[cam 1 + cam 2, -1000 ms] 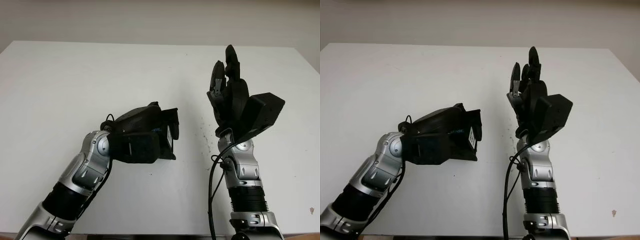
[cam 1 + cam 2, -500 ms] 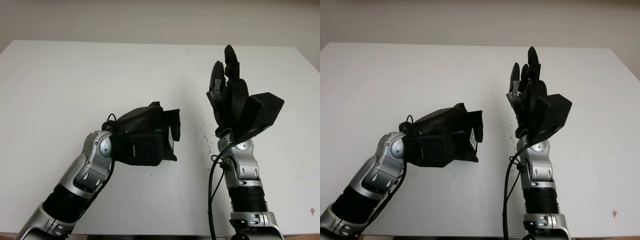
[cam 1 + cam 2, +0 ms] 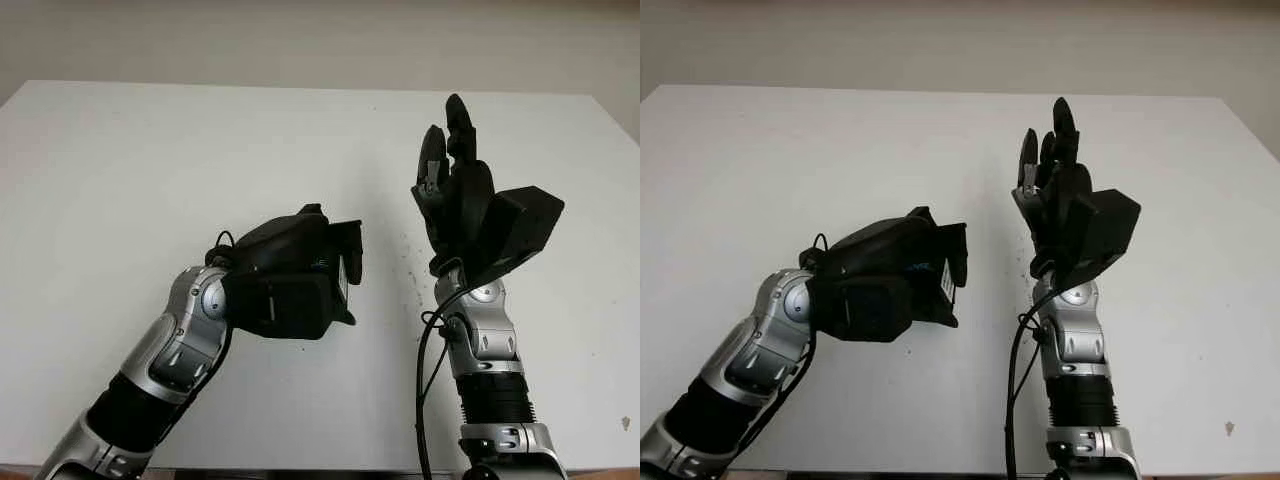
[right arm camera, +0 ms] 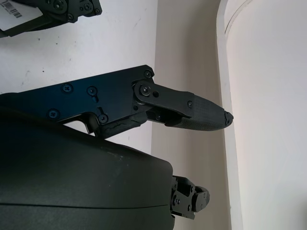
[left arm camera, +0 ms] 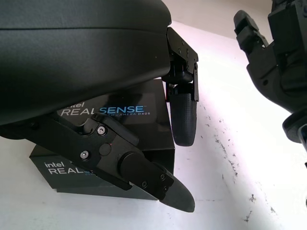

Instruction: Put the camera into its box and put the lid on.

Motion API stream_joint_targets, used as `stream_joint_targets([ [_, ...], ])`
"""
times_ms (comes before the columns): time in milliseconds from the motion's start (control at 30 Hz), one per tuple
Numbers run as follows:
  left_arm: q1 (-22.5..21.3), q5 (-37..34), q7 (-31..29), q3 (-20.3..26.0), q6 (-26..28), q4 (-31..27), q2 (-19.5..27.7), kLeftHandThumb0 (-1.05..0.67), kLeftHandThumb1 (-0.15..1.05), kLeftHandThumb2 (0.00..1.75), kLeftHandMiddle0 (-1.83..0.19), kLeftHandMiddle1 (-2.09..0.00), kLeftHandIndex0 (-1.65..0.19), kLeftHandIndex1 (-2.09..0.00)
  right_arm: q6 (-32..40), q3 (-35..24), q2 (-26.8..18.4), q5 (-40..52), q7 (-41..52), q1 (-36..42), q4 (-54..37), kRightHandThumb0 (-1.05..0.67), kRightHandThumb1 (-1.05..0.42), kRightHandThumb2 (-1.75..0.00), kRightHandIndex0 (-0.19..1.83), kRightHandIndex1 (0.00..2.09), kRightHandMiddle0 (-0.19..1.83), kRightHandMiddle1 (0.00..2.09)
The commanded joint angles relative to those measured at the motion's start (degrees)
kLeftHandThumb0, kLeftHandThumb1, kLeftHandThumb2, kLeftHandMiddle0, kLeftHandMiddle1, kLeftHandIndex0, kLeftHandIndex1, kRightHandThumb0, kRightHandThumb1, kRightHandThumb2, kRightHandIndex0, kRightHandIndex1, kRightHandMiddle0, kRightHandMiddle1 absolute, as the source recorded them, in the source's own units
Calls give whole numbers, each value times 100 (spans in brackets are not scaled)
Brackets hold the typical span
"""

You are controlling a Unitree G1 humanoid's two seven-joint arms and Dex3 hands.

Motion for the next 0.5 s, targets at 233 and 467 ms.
stream_joint_targets([
  [233, 2, 670, -15, -439, -156, -121, 3, -47, 104, 7, 17, -45, 17, -43, 41, 15, 30, -8, -19, -30, -40, -64, -105, -61, -8, 6, -19, 32],
  [467, 117, 943, -19, -468, -175, -159, 3, -65, 105, 15, 19, 0, 19, -1, 26, 8, 20, -8, 8, -16, -34, -63, -105, -62, -8, 6, -19, 29],
])
